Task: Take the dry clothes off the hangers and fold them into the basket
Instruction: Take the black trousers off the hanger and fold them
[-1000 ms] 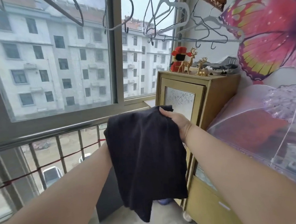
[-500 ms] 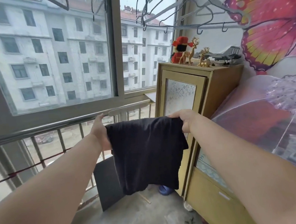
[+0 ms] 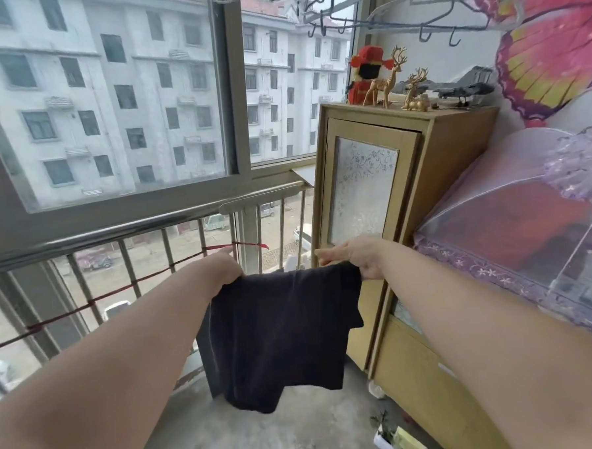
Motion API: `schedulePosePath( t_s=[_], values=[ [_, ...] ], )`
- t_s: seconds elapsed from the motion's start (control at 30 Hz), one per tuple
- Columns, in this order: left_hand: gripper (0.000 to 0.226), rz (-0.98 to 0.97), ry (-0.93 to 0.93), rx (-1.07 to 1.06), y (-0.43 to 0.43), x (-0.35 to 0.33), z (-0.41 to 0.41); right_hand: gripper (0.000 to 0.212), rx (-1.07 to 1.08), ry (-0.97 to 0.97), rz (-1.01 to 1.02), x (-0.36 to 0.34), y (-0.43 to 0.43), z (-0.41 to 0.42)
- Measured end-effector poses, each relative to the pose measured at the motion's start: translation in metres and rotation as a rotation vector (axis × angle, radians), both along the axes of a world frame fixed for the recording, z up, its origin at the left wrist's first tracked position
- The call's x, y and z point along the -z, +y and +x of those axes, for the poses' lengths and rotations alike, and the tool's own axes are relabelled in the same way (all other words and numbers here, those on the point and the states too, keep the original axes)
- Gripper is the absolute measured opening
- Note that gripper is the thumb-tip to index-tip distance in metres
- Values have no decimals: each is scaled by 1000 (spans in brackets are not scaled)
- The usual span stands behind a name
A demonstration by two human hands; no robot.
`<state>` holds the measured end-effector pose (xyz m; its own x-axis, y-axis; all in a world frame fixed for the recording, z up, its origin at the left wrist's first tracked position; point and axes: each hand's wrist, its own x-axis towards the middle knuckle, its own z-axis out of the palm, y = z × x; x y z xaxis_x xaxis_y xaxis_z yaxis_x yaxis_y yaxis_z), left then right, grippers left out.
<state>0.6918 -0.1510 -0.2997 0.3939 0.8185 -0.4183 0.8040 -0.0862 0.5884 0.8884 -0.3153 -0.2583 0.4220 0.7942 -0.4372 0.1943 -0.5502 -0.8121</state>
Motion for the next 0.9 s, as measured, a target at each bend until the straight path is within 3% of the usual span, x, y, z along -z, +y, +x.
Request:
schedulePosePath(
  t_s=[0.1,0.17,0.23,0.3,0.4,0.47,0.57,0.67,0.73,0.9],
  values=[
    [65,-243,-119,49,-2,10,-11,42,-263,-43,-82,13,-4,0],
    [91,-386,-94,172,-8,10,-20,40,-421,-174,-137,22,-3,-3],
    [89,-441,8,289,-12,14,-23,36,-553,-386,-192,34,-1,-7],
    [71,-412,148,416,-20,26,-22,26,-639,-559,-235,52,3,-8],
    [57,-147,374,560,-33,53,-17,25,-676,-711,-301,81,1,-6],
    [53,53,430,576,-42,76,-13,27,-735,-751,-357,102,-2,-6],
    [55,204,453,601,-50,117,-8,33,-794,-868,-453,141,-4,-4],
    [47,417,538,752,-56,155,-5,42,-866,-967,-534,186,-7,-4],
    [47,443,542,856,-63,183,-3,40,-901,-971,-572,209,-14,-7],
    [35,242,483,837,-88,245,-11,21,-815,-734,-516,275,-48,-6]
  ],
)
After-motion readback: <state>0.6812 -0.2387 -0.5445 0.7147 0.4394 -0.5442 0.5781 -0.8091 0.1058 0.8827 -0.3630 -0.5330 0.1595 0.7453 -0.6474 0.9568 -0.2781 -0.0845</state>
